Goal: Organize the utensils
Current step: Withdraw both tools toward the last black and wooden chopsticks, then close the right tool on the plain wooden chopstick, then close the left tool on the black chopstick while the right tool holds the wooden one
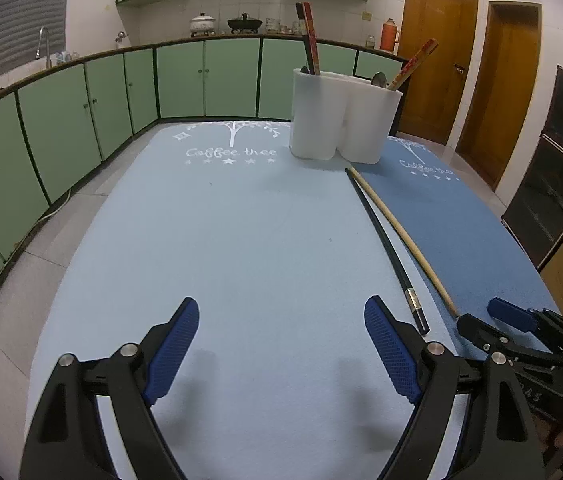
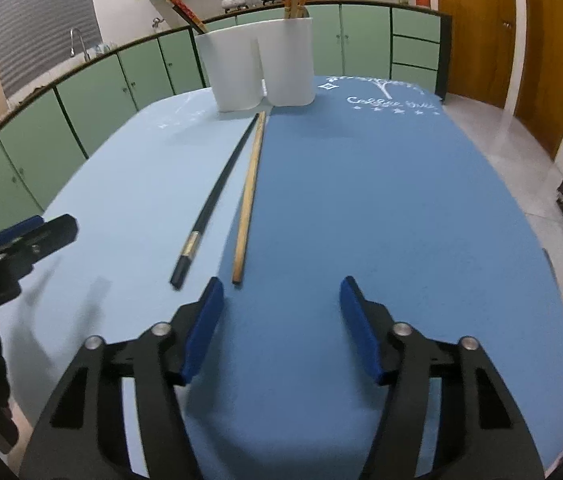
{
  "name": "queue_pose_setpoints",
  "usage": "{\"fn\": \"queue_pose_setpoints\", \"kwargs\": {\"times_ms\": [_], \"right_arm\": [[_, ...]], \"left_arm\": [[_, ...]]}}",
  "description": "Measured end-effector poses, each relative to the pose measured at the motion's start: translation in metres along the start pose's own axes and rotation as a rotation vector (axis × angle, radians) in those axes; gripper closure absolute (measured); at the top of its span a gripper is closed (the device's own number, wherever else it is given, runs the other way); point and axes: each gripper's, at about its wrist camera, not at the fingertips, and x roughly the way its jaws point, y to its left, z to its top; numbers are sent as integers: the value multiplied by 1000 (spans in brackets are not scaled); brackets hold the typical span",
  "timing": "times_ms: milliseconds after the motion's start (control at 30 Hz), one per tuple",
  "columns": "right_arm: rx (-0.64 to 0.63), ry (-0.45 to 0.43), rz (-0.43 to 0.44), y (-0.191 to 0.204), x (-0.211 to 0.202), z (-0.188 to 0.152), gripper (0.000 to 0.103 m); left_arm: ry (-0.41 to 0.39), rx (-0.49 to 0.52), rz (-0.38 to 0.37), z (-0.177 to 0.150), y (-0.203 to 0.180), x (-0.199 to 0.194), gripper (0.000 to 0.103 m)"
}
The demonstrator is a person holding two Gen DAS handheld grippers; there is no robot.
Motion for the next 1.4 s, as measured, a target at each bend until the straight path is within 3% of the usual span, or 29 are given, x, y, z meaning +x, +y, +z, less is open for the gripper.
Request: {"fn": "queue_pose_setpoints", "kwargs": {"times_ms": [233,367,833,1033,1400], "right_arm": [[-38,-12,-6,12,8,3,76],[-55,-15,8,15,9,3,99],[24,-26,-8,-27,-11,-1,99],[53,-36,-14,-42,-16,-3,99],[86,-56,-10,-61,-23,-4,99]], "left_arm": [[3,5,-6,-2,-5,1,20],[8,11,-13,-1,-11,3,20],[57,4,-65,-9,-52,23,25],[85,-15,-73,-12,-69,35,37],[60,13,-15,-15,-95,40,72]]}}
